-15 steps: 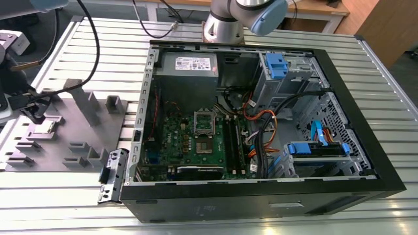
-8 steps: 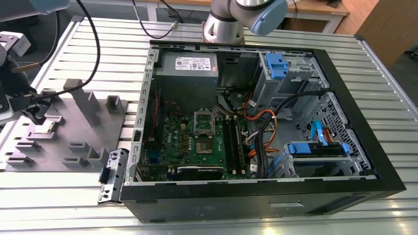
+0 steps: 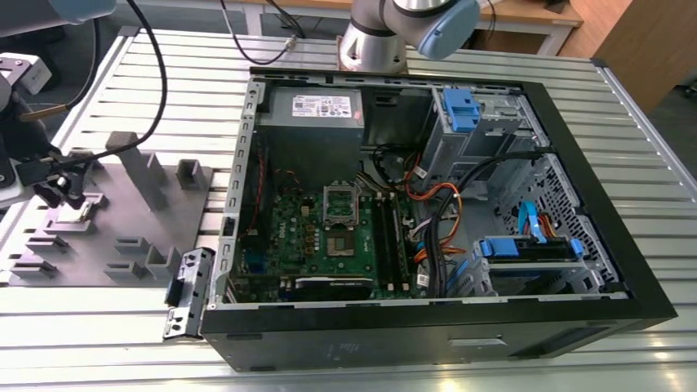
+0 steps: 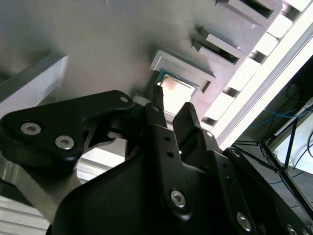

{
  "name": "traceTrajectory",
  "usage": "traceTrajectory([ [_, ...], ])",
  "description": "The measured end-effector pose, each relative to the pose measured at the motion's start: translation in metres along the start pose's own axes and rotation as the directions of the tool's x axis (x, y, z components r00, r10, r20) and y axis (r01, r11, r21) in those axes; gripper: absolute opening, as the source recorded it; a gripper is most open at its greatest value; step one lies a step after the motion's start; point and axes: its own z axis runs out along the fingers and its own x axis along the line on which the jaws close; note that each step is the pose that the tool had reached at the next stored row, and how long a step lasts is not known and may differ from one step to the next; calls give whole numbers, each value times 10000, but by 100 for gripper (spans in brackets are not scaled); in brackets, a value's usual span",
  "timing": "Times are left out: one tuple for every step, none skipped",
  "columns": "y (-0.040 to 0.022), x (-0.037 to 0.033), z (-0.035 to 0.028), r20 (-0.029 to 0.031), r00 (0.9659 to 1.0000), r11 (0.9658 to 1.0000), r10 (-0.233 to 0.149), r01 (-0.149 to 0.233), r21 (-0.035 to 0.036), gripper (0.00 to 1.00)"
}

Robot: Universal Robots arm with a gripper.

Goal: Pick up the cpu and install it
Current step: 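Pick up the cpu and move it towards the insertion slot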

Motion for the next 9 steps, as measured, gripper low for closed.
traceTrajectory([
  [0, 0, 0, 0, 10000, 10000, 0, 0, 0, 35],
  [0, 0, 1, 0, 10000, 10000, 0, 0, -1, 41],
  [0, 0, 1, 0, 10000, 10000, 0, 0, -1, 47],
  [0, 0, 1, 0, 10000, 10000, 0, 0, -1, 47],
  [0, 0, 2, 0, 10000, 10000, 0, 0, 0, 53],
  [0, 0, 2, 0, 10000, 10000, 0, 0, 0, 53],
  [0, 0, 2, 0, 10000, 10000, 1, -1, 0, 59],
  [0, 0, 2, 0, 10000, 10000, 0, 0, 0, 59],
  [0, 0, 3, 1, 10000, 10000, 0, 0, 1, 59],
])
